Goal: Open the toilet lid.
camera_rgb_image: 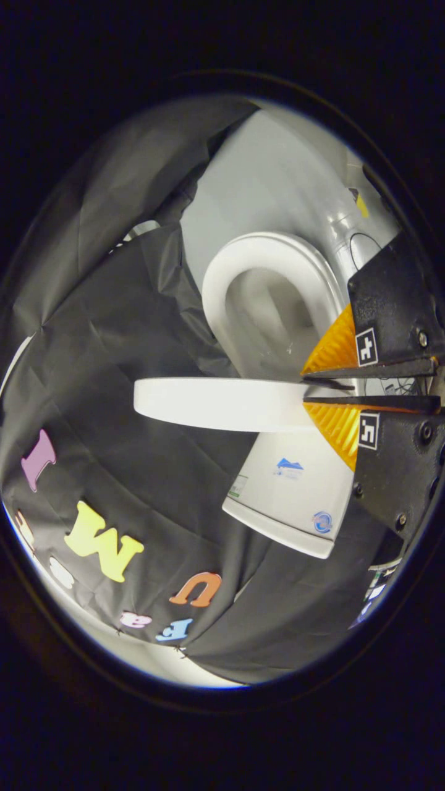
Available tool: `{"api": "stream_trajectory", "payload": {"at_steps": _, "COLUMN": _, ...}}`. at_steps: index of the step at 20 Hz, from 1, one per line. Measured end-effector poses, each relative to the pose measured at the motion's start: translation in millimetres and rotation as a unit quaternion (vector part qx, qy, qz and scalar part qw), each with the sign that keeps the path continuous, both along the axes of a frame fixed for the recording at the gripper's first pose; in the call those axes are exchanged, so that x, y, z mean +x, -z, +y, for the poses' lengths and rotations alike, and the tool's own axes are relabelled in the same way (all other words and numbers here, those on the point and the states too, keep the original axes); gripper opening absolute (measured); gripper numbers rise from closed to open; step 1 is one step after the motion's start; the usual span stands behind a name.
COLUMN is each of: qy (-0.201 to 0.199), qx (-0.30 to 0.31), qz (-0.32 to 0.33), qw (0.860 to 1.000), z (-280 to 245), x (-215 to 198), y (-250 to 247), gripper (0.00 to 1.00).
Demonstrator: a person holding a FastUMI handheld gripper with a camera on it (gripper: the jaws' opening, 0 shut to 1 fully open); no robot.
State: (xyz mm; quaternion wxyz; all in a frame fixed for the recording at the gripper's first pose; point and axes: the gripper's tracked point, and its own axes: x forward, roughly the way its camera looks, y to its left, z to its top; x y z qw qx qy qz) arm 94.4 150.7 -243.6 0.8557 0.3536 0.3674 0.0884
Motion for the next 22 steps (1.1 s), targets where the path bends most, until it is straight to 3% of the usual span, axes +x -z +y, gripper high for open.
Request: {"api": "stream_trajectory", "payload": {"at_steps": 22, "qy": -0.062, "qx": -0.089, "qz": -0.065, "qw": 0.992, "z": 74.5, "x": 4.6, "y": -53.5, "gripper": 0.15}}
